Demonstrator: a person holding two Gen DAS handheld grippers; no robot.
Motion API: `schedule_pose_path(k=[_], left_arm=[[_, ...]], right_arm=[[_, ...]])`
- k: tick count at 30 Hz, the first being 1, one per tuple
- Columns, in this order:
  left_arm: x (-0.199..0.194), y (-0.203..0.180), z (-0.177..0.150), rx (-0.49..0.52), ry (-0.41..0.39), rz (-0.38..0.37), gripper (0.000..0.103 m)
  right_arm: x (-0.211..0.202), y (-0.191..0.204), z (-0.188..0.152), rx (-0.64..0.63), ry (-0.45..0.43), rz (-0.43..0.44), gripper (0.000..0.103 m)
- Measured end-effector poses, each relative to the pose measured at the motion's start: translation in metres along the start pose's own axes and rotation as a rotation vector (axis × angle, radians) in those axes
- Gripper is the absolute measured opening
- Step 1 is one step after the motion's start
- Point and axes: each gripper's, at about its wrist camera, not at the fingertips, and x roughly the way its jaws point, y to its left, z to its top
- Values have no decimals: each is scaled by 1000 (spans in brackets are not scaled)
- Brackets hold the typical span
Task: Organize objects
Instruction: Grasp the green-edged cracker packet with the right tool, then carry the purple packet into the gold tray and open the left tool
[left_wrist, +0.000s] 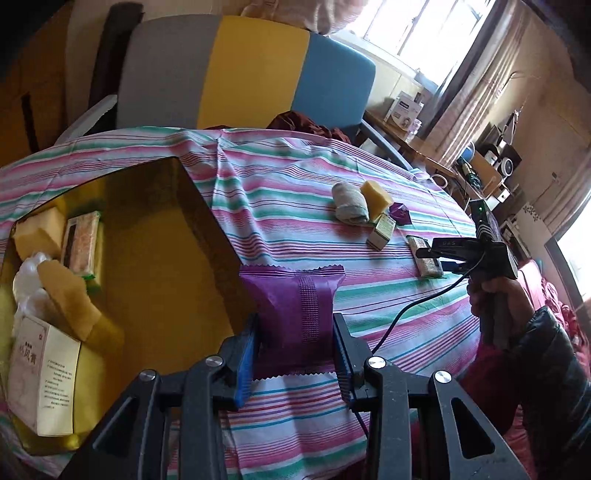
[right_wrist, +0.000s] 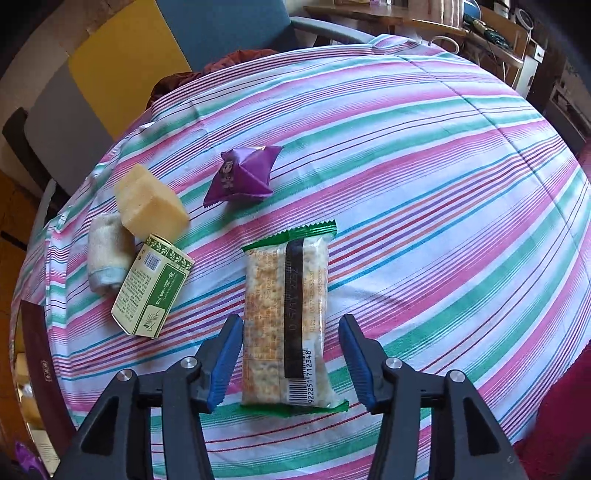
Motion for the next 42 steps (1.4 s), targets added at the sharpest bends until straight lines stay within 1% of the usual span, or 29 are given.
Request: schedule_pose_path(k=[7, 11, 12, 13, 14, 17, 23, 26, 28, 30, 32, 35, 38, 41, 42], left_arm=[[-6, 9, -4, -22, -14, 5, 37], [-14, 15, -4, -39, -35, 3, 37], [-17, 19, -4, -48, -41, 6, 37], [-20, 22, -4, -57, -46, 10, 37], [-24, 28, -5, -68, -53, 15, 37], [-39, 49, -8, -119, -84, 43, 37], [-75, 118, -11, -283, -153, 162, 37], [-80, 136, -3, -319, -162, 197, 37], [-76, 143, 6, -327, -159, 188, 37], [-65, 147, 17, -344, -140, 173, 37], [-51, 146, 27, -339, -119, 160, 37], [-26, 143, 48, -316, -83, 177, 37], [4, 148, 68, -320, -38, 188, 37], [29, 151, 80, -307, 4, 217, 37], [38, 154, 84, -303, 21, 237, 37]], right_arm=[[2, 1, 0, -40, -1, -38, 55], [5, 9, -2, -94, -3, -80, 54], [8, 11, -3, -107, 5, -90, 51], [9, 14, -4, -125, 4, -114, 44], [9, 16, -4, -138, 1, -127, 43], [9, 18, -5, -157, 6, -134, 41], [5, 10, -8, -163, 16, -132, 41], [4, 10, -8, -170, 16, -136, 41], [3, 9, -8, -174, 16, -137, 41], [2, 7, -8, -176, 16, -137, 41], [2, 7, -8, -175, 16, -135, 41], [2, 5, -8, -177, 16, -136, 41], [3, 7, -7, -177, 16, -137, 41], [3, 7, -7, -177, 16, -136, 41], [3, 7, -8, -176, 16, -136, 41]])
